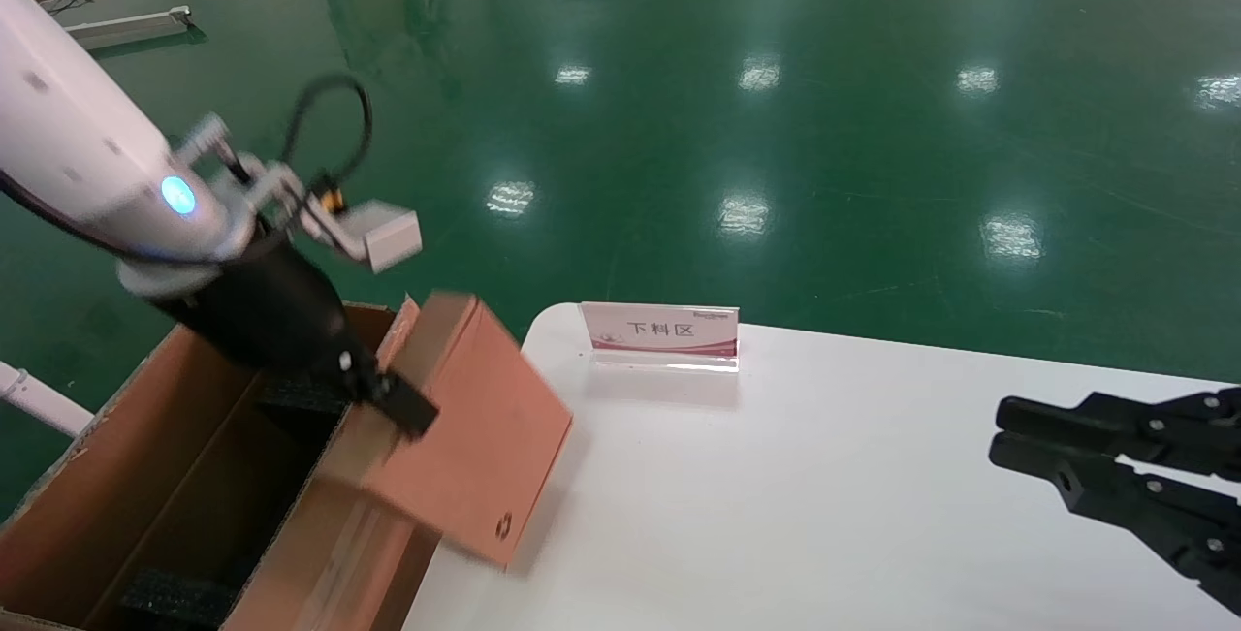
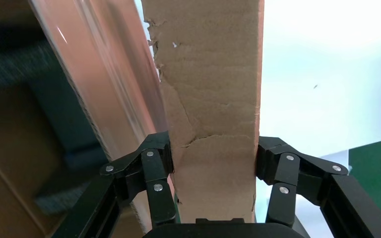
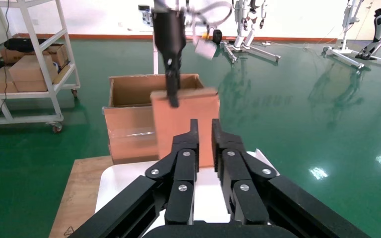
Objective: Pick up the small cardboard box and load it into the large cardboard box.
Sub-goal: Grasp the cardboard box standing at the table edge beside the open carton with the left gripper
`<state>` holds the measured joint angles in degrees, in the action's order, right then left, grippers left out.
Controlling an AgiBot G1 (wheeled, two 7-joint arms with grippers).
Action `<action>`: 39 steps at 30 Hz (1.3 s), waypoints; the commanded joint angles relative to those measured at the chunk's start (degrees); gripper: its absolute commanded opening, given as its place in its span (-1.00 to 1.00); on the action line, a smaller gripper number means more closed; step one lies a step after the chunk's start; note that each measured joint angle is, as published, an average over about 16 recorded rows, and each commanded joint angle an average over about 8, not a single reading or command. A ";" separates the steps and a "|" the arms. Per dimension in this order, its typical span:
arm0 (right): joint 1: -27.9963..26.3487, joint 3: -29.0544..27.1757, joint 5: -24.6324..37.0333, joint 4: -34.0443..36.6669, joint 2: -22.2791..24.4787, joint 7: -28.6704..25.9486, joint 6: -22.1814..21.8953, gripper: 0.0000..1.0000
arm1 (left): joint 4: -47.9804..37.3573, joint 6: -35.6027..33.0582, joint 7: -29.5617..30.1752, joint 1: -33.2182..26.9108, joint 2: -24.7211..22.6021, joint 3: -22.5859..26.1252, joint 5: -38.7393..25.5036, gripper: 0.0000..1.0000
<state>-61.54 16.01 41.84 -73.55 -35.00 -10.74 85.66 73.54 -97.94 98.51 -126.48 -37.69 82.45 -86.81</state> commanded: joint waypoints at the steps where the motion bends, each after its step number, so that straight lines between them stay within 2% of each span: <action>1: 0.00 0.00 0.00 0.00 0.00 0.00 0.00 1.00 | 0.34 -0.61 -0.76 -1.65 0.15 -1.48 -0.08 -1.00; 6: 0.00 0.00 0.00 0.00 0.00 0.00 0.00 1.00 | 1.70 -1.19 -3.23 -6.37 0.88 -4.08 -1.44 -1.00; 10: 0.00 0.00 0.00 0.00 0.00 0.00 0.00 1.00 | 3.14 -1.43 -5.10 -11.39 1.60 -3.60 -2.71 -1.00; 14: 0.00 0.00 0.00 0.00 0.00 0.00 0.00 1.00 | 4.40 -1.57 -6.82 -17.43 2.15 -0.71 -4.06 -1.00; 19: 0.00 0.00 0.00 0.00 0.00 0.00 0.00 1.00 | 4.88 -1.66 -8.40 -24.65 1.87 5.40 -5.25 -1.00; 27: 0.00 0.00 0.00 0.00 0.00 0.00 0.00 1.00 | 3.71 -1.72 -8.84 -34.81 0.02 19.93 -3.19 -1.00; 35: 0.00 0.00 0.00 0.00 0.00 0.00 0.00 1.00 | 2.15 -1.74 -8.05 -45.60 -5.75 43.52 7.00 -1.00; 39: 0.00 0.00 0.00 0.00 0.00 0.00 0.00 1.00 | 1.05 -1.75 -8.00 -48.78 -8.15 53.51 11.08 -1.00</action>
<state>-61.54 16.01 41.84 -73.55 -35.00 -10.74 85.66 74.68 -99.69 90.40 -174.48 -45.09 134.10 -76.75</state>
